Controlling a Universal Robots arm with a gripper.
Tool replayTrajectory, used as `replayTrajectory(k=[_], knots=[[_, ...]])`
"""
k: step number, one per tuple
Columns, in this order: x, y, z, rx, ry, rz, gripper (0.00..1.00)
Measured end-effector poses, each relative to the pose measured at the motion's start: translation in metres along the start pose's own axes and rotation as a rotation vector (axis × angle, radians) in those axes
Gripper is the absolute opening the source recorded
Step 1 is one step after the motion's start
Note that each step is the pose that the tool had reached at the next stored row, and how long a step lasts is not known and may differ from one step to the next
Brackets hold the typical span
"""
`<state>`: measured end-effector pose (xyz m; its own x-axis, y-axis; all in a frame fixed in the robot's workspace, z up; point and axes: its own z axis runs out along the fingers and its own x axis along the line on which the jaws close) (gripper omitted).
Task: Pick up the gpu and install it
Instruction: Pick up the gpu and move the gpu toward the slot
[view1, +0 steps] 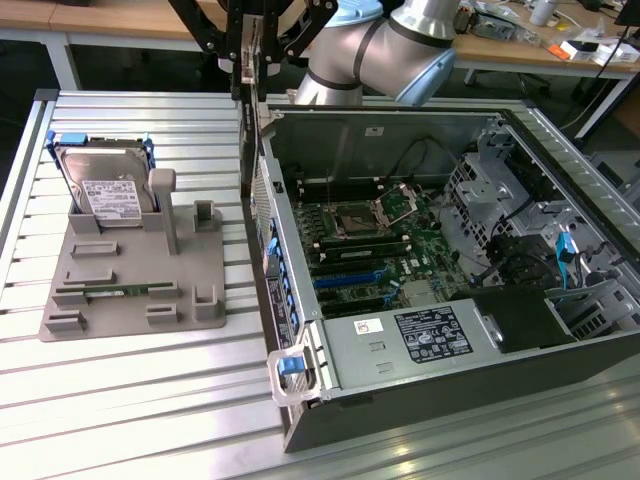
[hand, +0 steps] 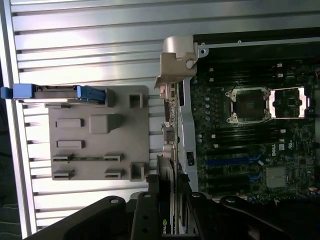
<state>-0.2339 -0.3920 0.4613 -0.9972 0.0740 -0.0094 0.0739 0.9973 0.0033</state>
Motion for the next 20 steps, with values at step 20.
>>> replayTrajectory(k=[20], knots=[[-0.016,0.0012,0.0001,0.0003,0.0037,0.0,0.25]])
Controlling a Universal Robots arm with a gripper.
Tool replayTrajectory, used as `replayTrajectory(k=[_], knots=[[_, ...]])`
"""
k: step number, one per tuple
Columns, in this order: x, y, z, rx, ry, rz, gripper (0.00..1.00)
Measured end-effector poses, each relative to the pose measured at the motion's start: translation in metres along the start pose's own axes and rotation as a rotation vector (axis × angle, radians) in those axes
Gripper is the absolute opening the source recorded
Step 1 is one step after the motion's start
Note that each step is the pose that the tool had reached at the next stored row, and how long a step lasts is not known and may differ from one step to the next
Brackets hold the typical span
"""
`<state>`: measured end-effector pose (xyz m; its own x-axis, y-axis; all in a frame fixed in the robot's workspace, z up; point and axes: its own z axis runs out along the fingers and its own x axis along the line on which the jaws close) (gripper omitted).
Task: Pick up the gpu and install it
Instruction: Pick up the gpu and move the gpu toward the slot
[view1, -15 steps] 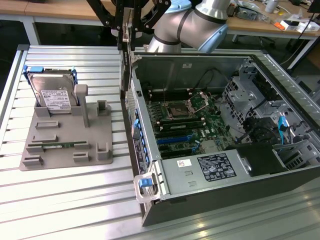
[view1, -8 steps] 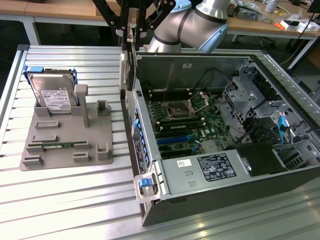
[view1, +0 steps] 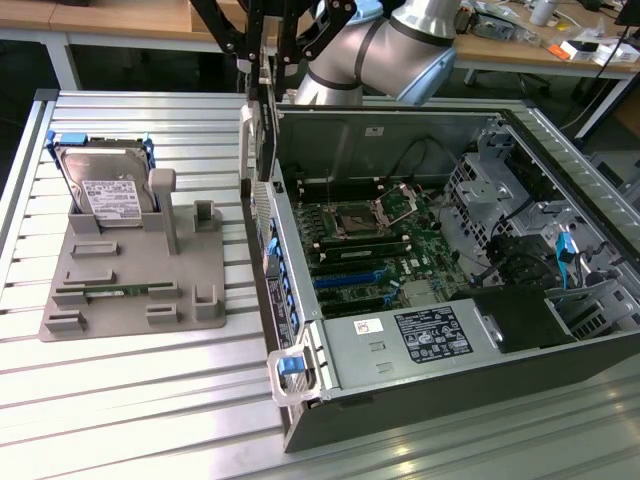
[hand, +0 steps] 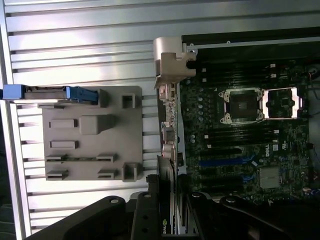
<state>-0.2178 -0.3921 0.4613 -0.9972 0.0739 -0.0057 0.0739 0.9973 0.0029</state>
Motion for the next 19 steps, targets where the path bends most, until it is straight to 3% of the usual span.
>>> replayTrajectory(k=[19], knots=[[-0.014,0.0011,0.0001,0.0002,0.0032,0.0,0.25]])
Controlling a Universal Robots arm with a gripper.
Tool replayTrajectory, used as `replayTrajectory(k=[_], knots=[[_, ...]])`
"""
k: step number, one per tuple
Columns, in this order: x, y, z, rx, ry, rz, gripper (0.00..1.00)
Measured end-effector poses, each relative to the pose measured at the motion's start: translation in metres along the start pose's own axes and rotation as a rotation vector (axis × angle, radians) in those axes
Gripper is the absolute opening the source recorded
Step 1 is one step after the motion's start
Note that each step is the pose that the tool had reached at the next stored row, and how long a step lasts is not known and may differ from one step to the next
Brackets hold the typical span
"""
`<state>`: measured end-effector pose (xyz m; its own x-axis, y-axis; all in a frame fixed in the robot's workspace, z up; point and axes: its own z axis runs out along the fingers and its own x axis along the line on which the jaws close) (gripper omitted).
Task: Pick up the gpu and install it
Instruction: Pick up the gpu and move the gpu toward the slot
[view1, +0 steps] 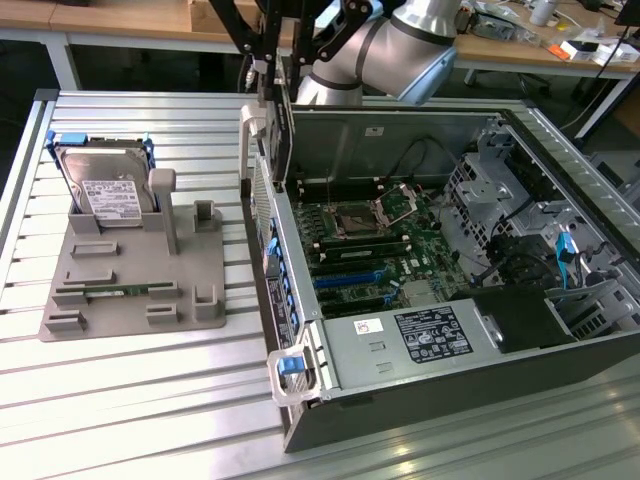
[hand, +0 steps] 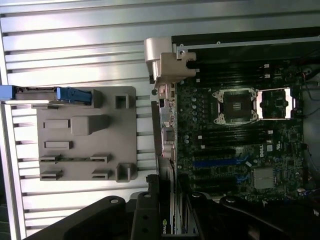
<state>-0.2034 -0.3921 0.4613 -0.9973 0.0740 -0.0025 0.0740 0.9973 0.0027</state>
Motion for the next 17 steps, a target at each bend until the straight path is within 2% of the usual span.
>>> replayTrajectory(k=[17], knots=[[-0.0103,0.0008,0.0,0.0002,0.0021,0.0,0.25]])
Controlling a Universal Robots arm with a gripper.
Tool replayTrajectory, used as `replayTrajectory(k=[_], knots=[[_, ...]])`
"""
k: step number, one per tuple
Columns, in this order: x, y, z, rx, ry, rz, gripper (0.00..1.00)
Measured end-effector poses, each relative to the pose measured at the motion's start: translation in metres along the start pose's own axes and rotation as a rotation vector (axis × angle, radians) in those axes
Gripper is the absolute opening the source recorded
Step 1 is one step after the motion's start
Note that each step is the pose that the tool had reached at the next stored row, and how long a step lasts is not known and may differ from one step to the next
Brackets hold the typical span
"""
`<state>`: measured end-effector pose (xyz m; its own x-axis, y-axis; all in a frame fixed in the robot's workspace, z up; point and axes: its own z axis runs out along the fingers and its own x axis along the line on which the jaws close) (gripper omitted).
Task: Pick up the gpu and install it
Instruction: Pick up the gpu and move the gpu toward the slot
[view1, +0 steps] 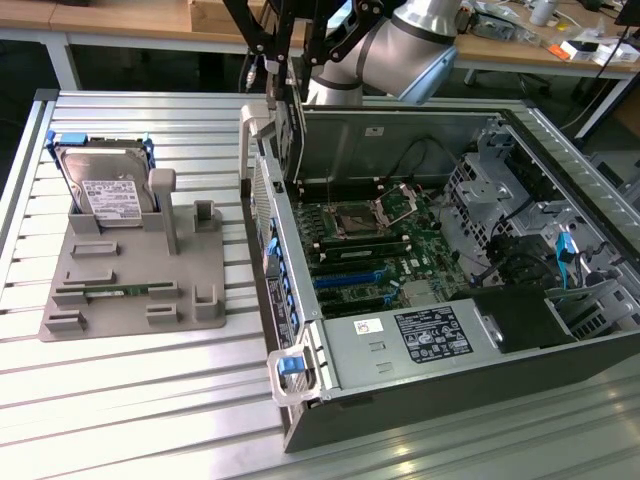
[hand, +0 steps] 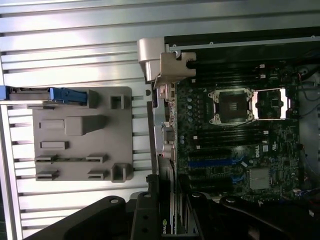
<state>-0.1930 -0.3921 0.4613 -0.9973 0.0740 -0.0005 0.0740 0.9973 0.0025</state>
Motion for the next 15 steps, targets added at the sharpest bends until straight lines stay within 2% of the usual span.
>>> replayTrajectory(k=[15], knots=[[-0.0079,0.0006,0.0,0.0001,0.0016,0.0,0.25]])
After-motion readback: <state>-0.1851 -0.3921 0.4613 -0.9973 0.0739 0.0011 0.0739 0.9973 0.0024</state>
